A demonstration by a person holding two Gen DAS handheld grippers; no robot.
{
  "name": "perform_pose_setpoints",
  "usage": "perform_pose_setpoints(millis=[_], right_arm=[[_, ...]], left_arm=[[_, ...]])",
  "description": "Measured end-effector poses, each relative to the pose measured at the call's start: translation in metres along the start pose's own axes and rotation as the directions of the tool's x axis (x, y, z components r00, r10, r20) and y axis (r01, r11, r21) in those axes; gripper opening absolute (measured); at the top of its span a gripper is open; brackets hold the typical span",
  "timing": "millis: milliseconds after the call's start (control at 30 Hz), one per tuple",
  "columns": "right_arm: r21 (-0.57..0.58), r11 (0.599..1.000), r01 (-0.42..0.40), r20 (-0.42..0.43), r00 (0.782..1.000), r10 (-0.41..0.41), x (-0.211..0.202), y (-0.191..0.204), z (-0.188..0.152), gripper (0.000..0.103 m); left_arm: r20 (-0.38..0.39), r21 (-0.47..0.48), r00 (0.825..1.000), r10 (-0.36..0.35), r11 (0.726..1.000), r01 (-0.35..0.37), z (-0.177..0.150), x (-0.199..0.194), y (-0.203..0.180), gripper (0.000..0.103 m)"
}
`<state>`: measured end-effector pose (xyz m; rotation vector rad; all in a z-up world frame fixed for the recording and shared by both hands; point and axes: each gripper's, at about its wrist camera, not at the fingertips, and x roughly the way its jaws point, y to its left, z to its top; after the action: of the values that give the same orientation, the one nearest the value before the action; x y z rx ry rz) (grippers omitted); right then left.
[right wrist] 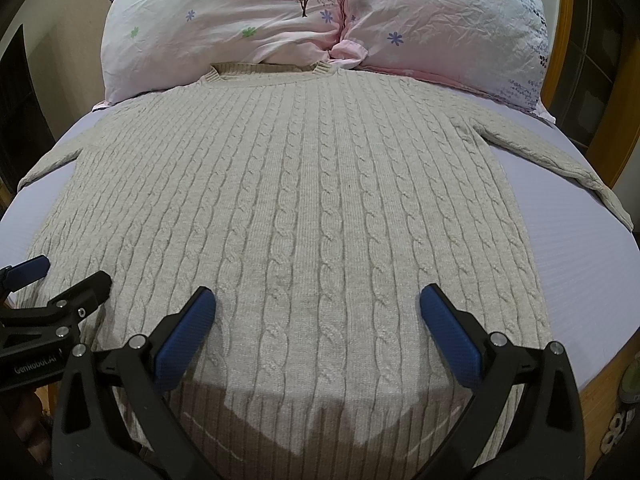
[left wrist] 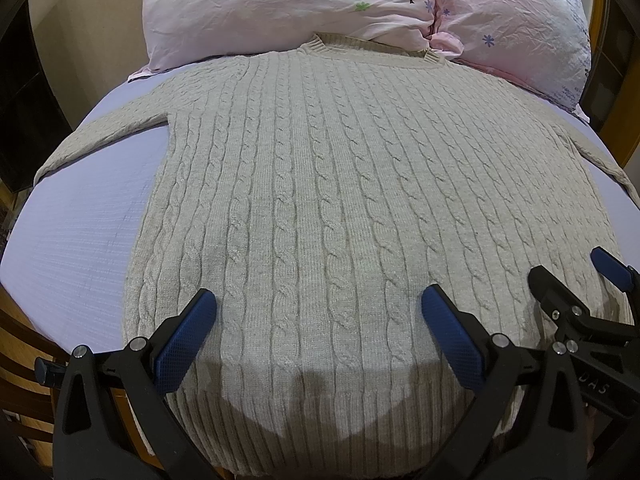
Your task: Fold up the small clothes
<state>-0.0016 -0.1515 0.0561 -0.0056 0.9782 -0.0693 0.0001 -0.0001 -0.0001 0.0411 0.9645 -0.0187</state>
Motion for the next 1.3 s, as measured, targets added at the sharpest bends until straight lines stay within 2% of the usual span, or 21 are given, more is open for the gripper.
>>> perform_pose_setpoints(millis=[200,267,333,433,500,533,600,633,667,733,767,800,867,967,1000,1067,1133,1167,1233,1267,1300], right_arm=[[-0.043,0.998,-0.036,0.025,0.999,0.037,0.002,-0.002,0.0,0.101],[-0.071,0.993,-0.099,0.029,0.994,0.101,0.003,-0.012,0.003,0.101],[0.036,0.983,-0.181,0.058,0.982,0.179,-0.003,-0.048,0.014,0.101],[0.238,0.952,-0.191,0.153,0.976,0.158,-0.015,-0.123,0.032,0.101],[0.428,0.894,-0.135,0.195,0.979,0.055,-0.019,-0.196,0.042,0.097],[0.498,0.859,-0.118,0.204,0.979,0.017,-0.02,-0.226,0.044,0.088],[0.667,0.742,-0.073,0.182,0.981,-0.067,-0.016,-0.301,0.046,0.077],[0.715,0.696,-0.072,0.171,0.982,-0.074,-0.013,-0.321,0.044,0.07],[0.799,0.596,-0.079,0.15,0.986,-0.07,-0.005,-0.359,0.039,0.068],[0.876,0.475,-0.089,0.132,0.99,-0.058,0.006,-0.396,0.03,0.062],[0.913,0.398,-0.092,0.121,0.991,-0.05,0.015,-0.416,0.024,0.06],[0.926,0.361,-0.114,0.141,0.989,-0.05,0.018,-0.426,0.021,0.055],[0.945,0.303,-0.122,0.151,0.986,-0.075,0.021,-0.445,0.018,0.054],[0.96,0.242,-0.139,0.169,0.979,-0.11,0.025,-0.459,0.015,0.045],[0.966,0.226,-0.13,0.161,0.979,-0.128,0.027,-0.465,0.014,0.033],[0.971,0.226,-0.083,0.119,0.981,-0.151,0.033,-0.468,0.016,0.009],[0.964,0.262,-0.046,0.093,0.981,-0.17,0.036,-0.469,0.025,0.009],[0.946,0.325,-0.009,0.081,0.974,-0.21,0.031,-0.459,0.039,0.009],[0.883,0.47,-0.013,0.147,0.957,-0.25,0.019,-0.433,0.078,0.008],[0.808,0.588,-0.024,0.21,0.945,-0.25,0.007,-0.402,0.106,0.008],[0.751,0.659,-0.041,0.255,0.939,-0.232,0.0,-0.377,0.125,0.008]], left_arm=[[0.036,0.008,0.999,-0.001,1.0,0.001,-0.004,-0.004,0.0,0.102],[0.047,0.017,0.999,-0.007,1.0,0.006,-0.005,-0.007,-0.002,0.102],[0.057,0.031,0.998,-0.016,0.999,0.015,-0.01,-0.006,0.001,0.102],[0.083,0.044,0.995,-0.057,0.998,0.053,-0.009,-0.007,0.005,0.102],[0.113,0.037,0.988,-0.107,0.994,0.104,-0.006,-0.009,0.011,0.102],[0.139,0.023,0.98,-0.144,0.99,0.143,-0.003,-0.011,0.019,0.102],[0.189,-0.005,0.964,-0.185,0.982,0.19,0.002,-0.016,0.033,0.102],[0.229,-0.024,0.953,-0.197,0.978,0.208,0.008,-0.02,0.044,0.102],[0.26,-0.037,0.945,-0.198,0.976,0.215,0.013,-0.023,0.052,0.102],[0.3,-0.058,0.936,-0.183,0.976,0.209,0.024,-0.026,0.066,0.102],[0.307,-0.07,0.936,-0.172,0.977,0.202,0.03,-0.025,0.074,0.102],[0.31,-0.086,0.937,-0.164,0.976,0.199,0.035,-0.024,0.082,0.102],[0.323,-0.139,0.934,-0.153,0.968,0.207,0.045,-0.022,0.104,0.102],[0.335,-0.209,0.933,-0.132,0.955,0.21,0.055,-0.02,0.134,0.102],[0.334,-0.23,0.935,-0.117,0.952,0.201,0.055,-0.019,0.144,0.102],[0.32,-0.285,0.943,-0.088,0.941,0.184,0.058,-0.014,0.167,0.102],[0.305,-0.341,0.949,-0.075,0.922,0.182,0.06,-0.009,0.193,0.102],[0.297,-0.369,0.953,-0.062,0.913,0.175,0.061,-0.006,0.204,0.102],[0.296,-0.422,0.955,-0.022,0.894,0.151,0.063,-0.006,0.229,0.102],[0.301,-0.438,0.954,-0.007,0.887,0.145,0.064,-0.007,0.238,0.102],[0.309,-0.453,0.951,0.008,0.88,0.14,0.065,-0.008,0.246,0.102]])
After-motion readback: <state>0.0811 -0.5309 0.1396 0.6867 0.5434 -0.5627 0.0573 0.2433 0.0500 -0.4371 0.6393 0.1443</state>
